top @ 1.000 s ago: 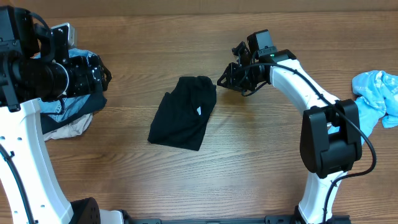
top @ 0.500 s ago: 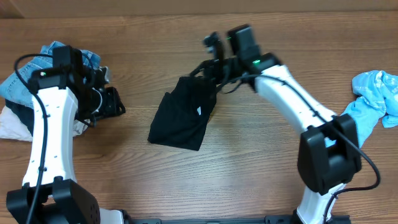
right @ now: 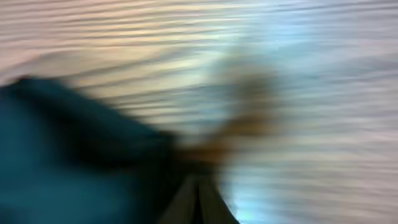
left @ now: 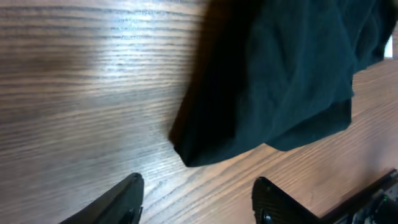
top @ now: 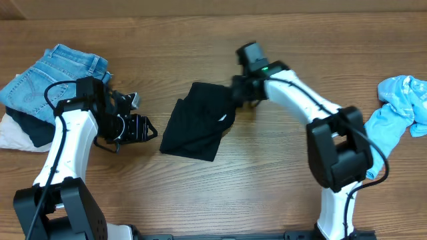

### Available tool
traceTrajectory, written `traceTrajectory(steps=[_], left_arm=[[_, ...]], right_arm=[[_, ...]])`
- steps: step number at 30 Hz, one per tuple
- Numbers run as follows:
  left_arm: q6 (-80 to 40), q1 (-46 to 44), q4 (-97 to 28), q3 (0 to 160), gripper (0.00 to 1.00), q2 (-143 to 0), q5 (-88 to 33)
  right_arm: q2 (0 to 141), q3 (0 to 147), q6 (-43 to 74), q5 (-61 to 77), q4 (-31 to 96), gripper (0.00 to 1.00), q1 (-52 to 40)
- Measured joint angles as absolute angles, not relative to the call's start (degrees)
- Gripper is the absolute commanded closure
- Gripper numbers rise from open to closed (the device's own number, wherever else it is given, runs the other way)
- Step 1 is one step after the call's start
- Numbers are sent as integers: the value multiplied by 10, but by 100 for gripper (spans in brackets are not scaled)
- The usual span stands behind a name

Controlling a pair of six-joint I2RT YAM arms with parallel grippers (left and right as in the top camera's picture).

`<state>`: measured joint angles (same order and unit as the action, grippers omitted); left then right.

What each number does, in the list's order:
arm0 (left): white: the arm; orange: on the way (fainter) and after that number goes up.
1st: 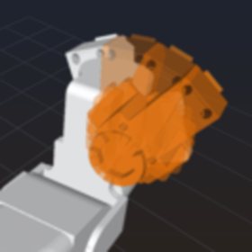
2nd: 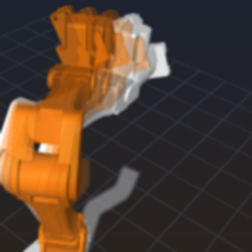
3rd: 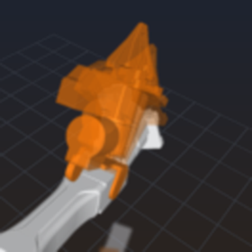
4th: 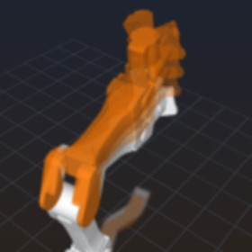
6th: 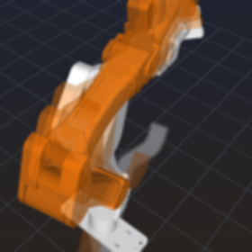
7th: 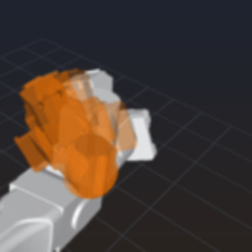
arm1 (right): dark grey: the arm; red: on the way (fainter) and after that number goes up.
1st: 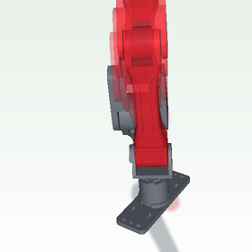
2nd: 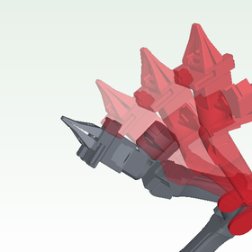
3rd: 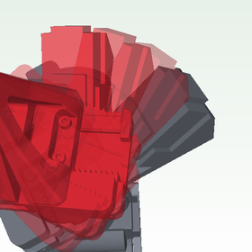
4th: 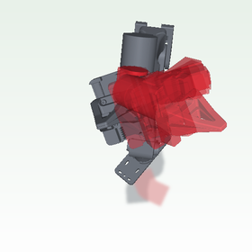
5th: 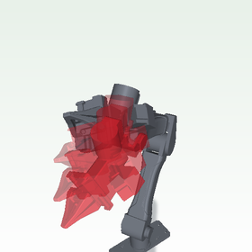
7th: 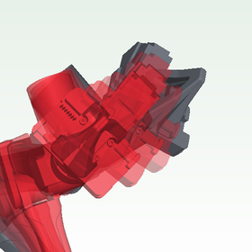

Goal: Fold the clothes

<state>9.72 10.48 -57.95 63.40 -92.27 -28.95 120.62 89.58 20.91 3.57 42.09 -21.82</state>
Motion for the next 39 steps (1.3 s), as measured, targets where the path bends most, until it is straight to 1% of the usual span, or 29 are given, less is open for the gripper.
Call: traceTrajectory(steps=[2, 3, 4, 5, 6, 7, 8, 12, 17, 22, 28, 32, 33, 35, 37, 38, 39], left_arm=[[99, 105, -558, 632, 34, -923, -292], [100, 105, -549, 632, 45, -923, -292], [101, 105, -525, 632, 53, -923, -300], [100, 105, -513, 632, 59, -923, -305], [100, 105, -498, 630, 71, -923, -311], [98, 105, -474, 630, 89, -923, -320], [93, 105, -441, 629, 96, -923, -334], [61, 83, -368, 607, 96, -928, -352], [15, 2, -301, 597, 96, -1028, -358], [-4, -60, -300, 591, 96, -1052, -387], [-11, -80, -377, 591, 96, -964, -412], [-11, -111, -397, 591, 96, -952, -411], [-13, -126, -399, 591, 96, -952, -404], [-35, -151, -414, 591, 96, -952, -345], [-57, -150, -406, 590, 96, -951, -288], [-64, -136, -392, 590, 94, -948, -270], [-70, -115, -374, 589, 85, -941, -259]], right_arm=[[1206, 896, 215, 36, 443, 96, -189], [1206, 896, 216, 40, 454, 96, -180], [1206, 896, 218, 51, 475, 96, -168], [1206, 896, 219, 55, 481, 96, -166], [1205, 896, 220, 62, 487, 96, -166], [1203, 896, 221, 70, 492, 96, -166], [1200, 896, 221, 76, 497, 96, -169], [1184, 896, 222, 91, 506, 96, -173], [1173, 896, 223, 101, 528, 96, -173], [1173, 896, 223, 101, 536, 96, -173], [1173, 896, 222, 101, 532, 96, -173], [1173, 896, 222, 101, 530, 96, -173], [1173, 896, 223, 102, 531, 96, -173], [1173, 896, 222, 102, 533, 96, -173], [1173, 896, 209, 103, 538, 96, -173], [1173, 896, 203, 103, 540, 96, -173], [1173, 896, 197, 103, 543, 96, -173]])
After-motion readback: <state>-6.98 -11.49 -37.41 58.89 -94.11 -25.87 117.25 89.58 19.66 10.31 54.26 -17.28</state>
